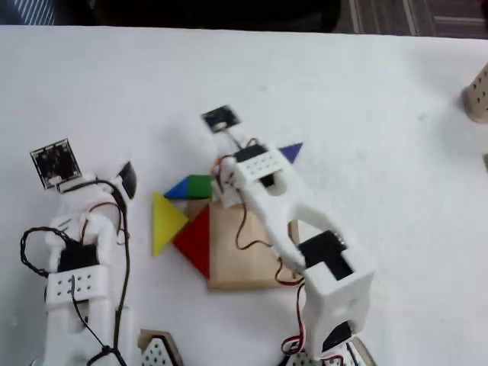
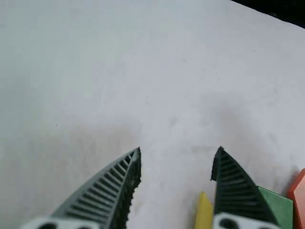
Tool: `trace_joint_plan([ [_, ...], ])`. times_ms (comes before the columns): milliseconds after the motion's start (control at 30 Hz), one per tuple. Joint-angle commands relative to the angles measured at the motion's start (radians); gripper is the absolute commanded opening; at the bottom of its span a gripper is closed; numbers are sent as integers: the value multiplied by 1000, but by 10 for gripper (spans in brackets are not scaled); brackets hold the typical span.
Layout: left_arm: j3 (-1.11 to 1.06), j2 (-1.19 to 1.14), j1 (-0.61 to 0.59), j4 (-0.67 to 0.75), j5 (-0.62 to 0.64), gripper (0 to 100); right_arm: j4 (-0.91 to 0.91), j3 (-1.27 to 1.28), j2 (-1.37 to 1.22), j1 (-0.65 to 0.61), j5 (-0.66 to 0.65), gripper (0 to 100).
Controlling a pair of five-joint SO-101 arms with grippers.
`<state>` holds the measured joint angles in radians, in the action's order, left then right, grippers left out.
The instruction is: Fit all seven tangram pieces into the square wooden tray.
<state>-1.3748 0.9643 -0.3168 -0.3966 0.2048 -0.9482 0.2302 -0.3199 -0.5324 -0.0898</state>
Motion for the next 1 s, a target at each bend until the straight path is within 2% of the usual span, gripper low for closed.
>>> trace_joint_plan([
  [0, 41, -4, 19, 23, -8, 245, 4, -20, 73, -65, 0, 21],
  [100, 41, -4, 19, 23, -8, 245, -71, -77, 101, -30, 2, 19],
  [233, 41, -4, 19, 23, -8, 245, -124, -153, 156, 171, 129, 21],
  [333, 41, -4, 19, 23, -8, 245, -54, -170, 130, 320, 226, 22],
  [467, 41, -4, 19, 23, -8, 245, 116, -193, 1, 421, 262, 22],
  [567, 41, -4, 19, 23, -8, 245, 130, -284, -102, 467, 262, 22],
  [733, 41, -4, 18, 21, -8, 245, 36, -477, -248, 509, 262, 22],
  [833, 41, -4, 18, 21, -8, 245, -19, -575, -332, 492, 261, 22],
  [967, 41, -4, 18, 21, -8, 245, -162, -686, -407, 409, 242, 22],
])
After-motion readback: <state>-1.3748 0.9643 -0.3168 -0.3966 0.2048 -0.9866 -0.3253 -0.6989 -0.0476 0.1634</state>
